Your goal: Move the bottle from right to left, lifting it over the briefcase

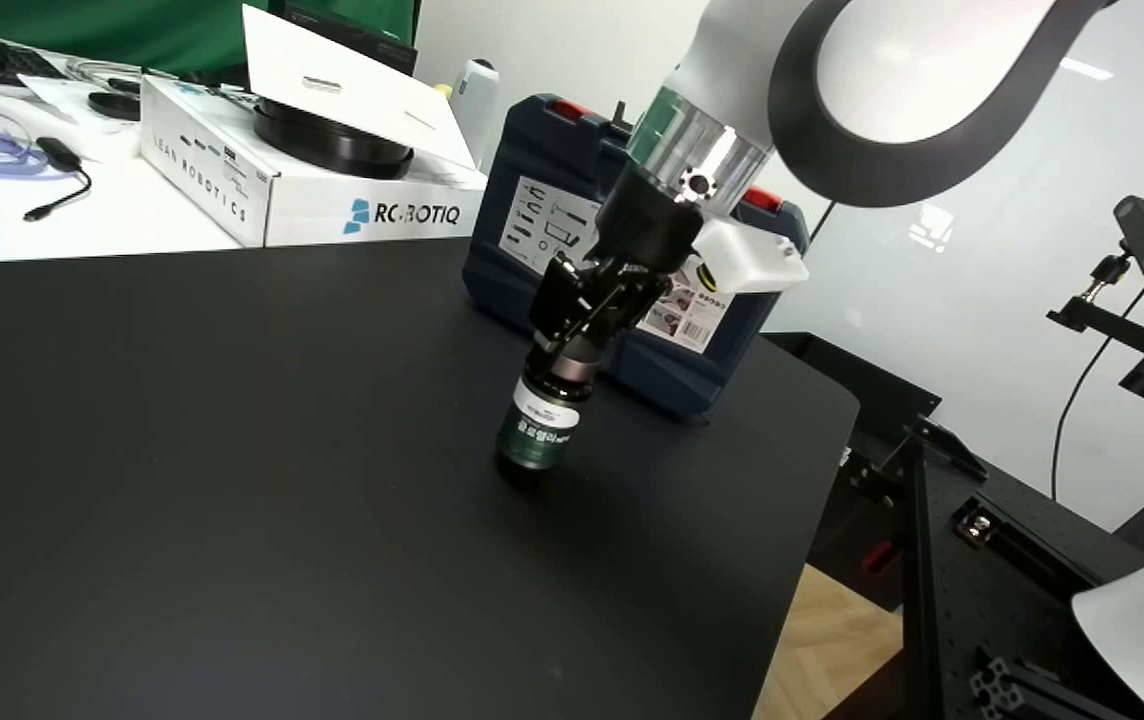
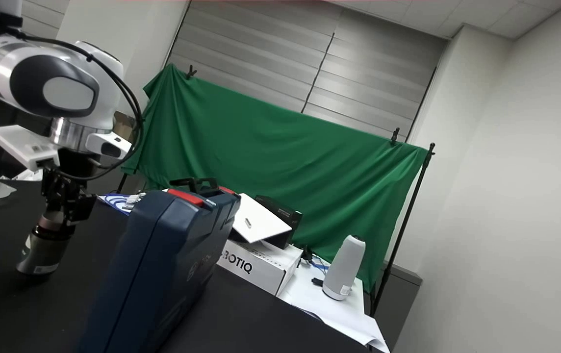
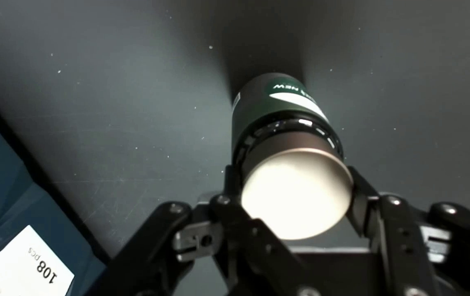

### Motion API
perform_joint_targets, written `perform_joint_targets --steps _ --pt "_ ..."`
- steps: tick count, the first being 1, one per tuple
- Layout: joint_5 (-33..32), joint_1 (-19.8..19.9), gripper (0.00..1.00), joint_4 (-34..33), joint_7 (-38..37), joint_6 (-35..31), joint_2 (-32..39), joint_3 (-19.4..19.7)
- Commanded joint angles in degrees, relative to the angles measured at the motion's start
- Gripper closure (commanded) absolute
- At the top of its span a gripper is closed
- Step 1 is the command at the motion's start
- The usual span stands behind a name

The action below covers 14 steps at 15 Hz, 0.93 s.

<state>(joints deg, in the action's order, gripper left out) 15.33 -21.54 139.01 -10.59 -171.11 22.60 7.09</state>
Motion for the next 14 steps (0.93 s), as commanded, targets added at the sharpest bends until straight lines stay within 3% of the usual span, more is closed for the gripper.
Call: perform_joint_targets --steps 1,4,12,13,14 --pt "-1.23 5.81 0.64 0.41 -2.19 -2.39 0.02 -5.2" --pt "-2.19 6.42 0.64 0.5 -2.88 -4.52 1.13 -5.38" --pt "-3.58 1.61 0.64 0.8 -4.3 -10.15 4.29 -0.12" --pt "-3.59 0.9 0.14 0.89 -4.37 -10.0 4.19 0.57" --pt "-3.51 0.37 0.13 0.97 -4.48 -9.94 3.9 1.04"
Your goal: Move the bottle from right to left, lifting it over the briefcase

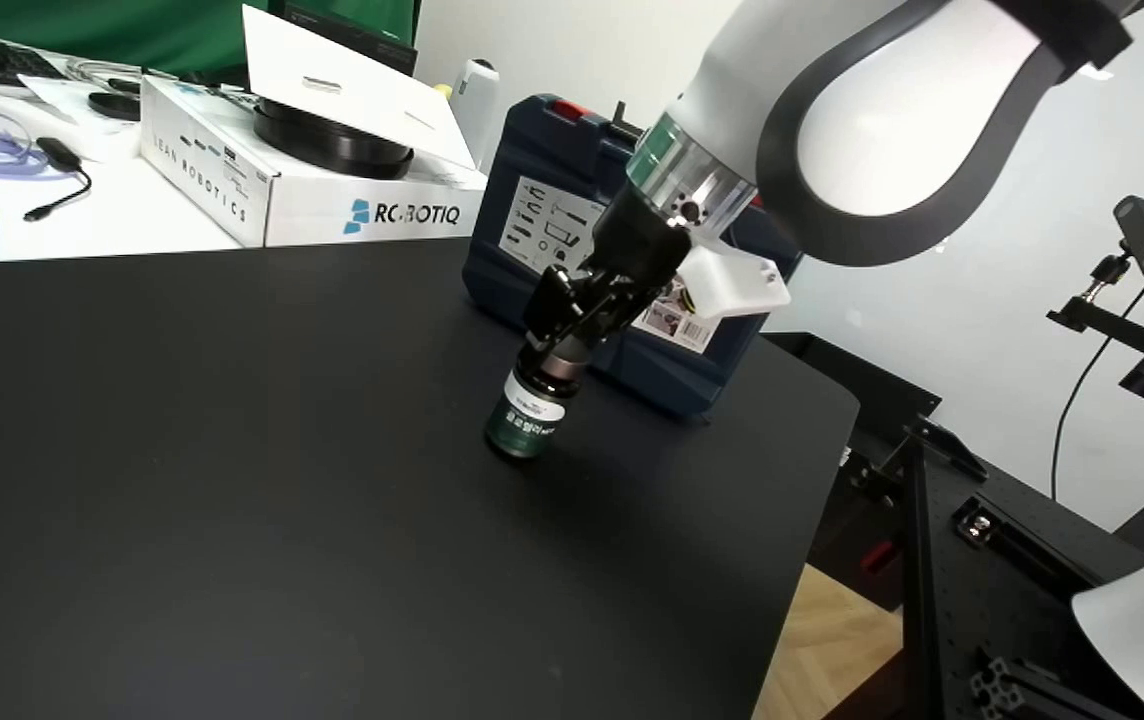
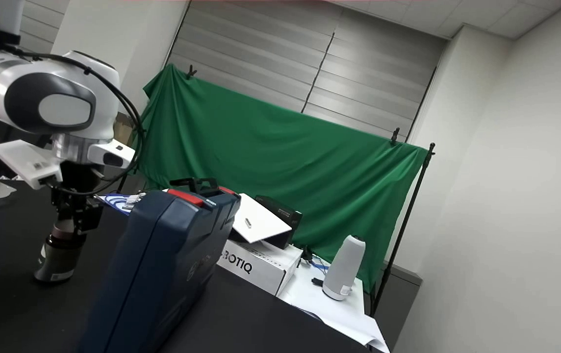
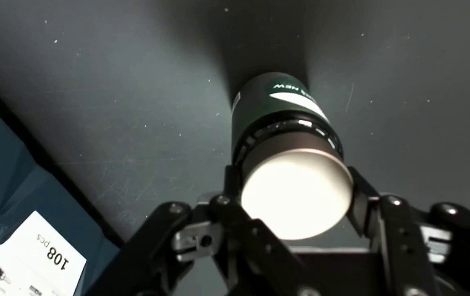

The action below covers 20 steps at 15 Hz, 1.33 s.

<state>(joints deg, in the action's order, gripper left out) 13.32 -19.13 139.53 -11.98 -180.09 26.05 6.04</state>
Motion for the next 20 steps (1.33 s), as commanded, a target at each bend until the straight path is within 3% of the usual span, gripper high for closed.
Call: perform_joint_targets --steps 1,4,10,14,15,20 --pt "-1.44 -2.4 0.07 0.59 -3.18 -0.74 0.14 2.44" --pt "-1.41 -3.75 0.0 1.64 -3.4 -0.57 -1.9 3.92" --pt "-2.18 -5.44 0.0 6.22 -3.04 -0.76 -9.8 7.32" --pt "-0.63 -8.11 0.0 10.24 -1.06 -0.91 -14.95 11.63" --pt "0.01 -6.39 0.0 6.85 -0.33 -0.59 -11.17 9.12" --pt "0.0 -7.47 0.0 9.23 -0.33 -0.59 -13.65 10.92"
